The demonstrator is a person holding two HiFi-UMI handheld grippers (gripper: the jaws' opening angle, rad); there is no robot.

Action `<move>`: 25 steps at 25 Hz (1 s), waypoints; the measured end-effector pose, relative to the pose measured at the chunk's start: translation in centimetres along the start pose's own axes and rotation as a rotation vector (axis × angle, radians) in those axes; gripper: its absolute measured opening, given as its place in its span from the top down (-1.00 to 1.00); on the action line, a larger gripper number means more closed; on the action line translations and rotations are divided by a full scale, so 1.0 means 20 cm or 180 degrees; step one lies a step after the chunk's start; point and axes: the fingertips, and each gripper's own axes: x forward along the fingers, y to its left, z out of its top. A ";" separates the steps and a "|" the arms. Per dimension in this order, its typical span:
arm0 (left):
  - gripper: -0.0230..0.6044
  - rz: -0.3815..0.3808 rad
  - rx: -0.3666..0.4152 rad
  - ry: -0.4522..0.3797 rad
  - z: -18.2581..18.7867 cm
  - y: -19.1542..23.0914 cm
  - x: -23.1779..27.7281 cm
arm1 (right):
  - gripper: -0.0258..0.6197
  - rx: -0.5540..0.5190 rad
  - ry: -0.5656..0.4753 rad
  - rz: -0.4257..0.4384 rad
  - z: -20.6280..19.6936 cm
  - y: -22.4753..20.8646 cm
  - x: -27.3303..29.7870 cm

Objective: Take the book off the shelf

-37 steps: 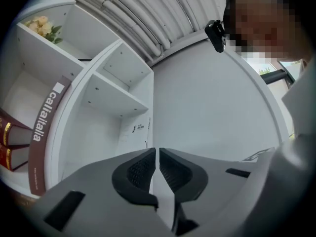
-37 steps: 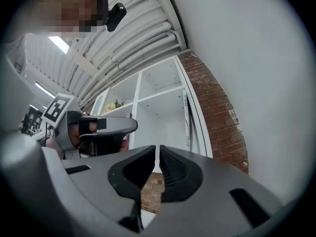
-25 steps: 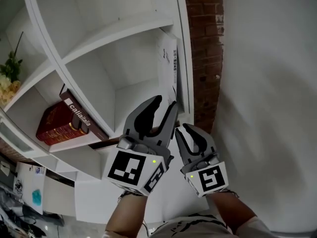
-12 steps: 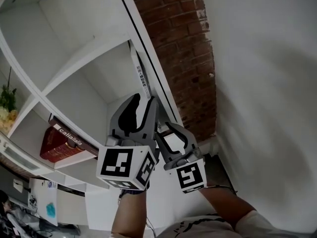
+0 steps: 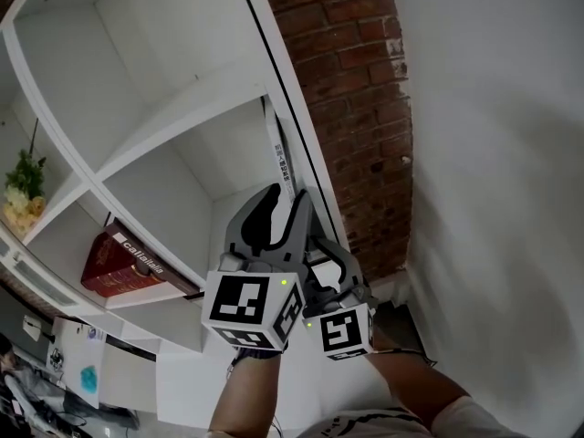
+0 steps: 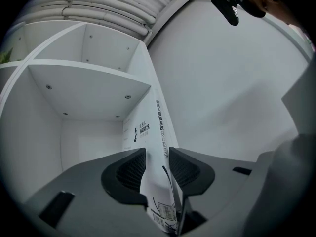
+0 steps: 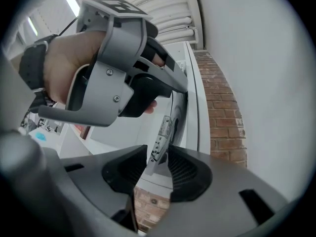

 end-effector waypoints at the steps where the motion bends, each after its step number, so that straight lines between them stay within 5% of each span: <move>1: 0.48 -0.0013 0.0002 -0.0004 0.00 0.00 0.00 | 0.54 -0.0016 -0.0001 0.0002 0.00 0.00 0.00; 9: 0.48 -0.0008 -0.0137 -0.0049 0.03 0.05 -0.03 | 0.69 0.0058 -0.0016 0.0030 0.00 0.00 0.00; 20: 0.41 0.0079 -0.0172 -0.0082 0.08 0.15 -0.07 | 0.73 -0.0340 -0.0009 -0.0068 0.01 -0.01 -0.02; 25: 0.54 0.0029 -0.0411 -0.0173 0.08 0.15 -0.09 | 0.71 -0.0443 0.0010 -0.0038 0.00 0.02 -0.01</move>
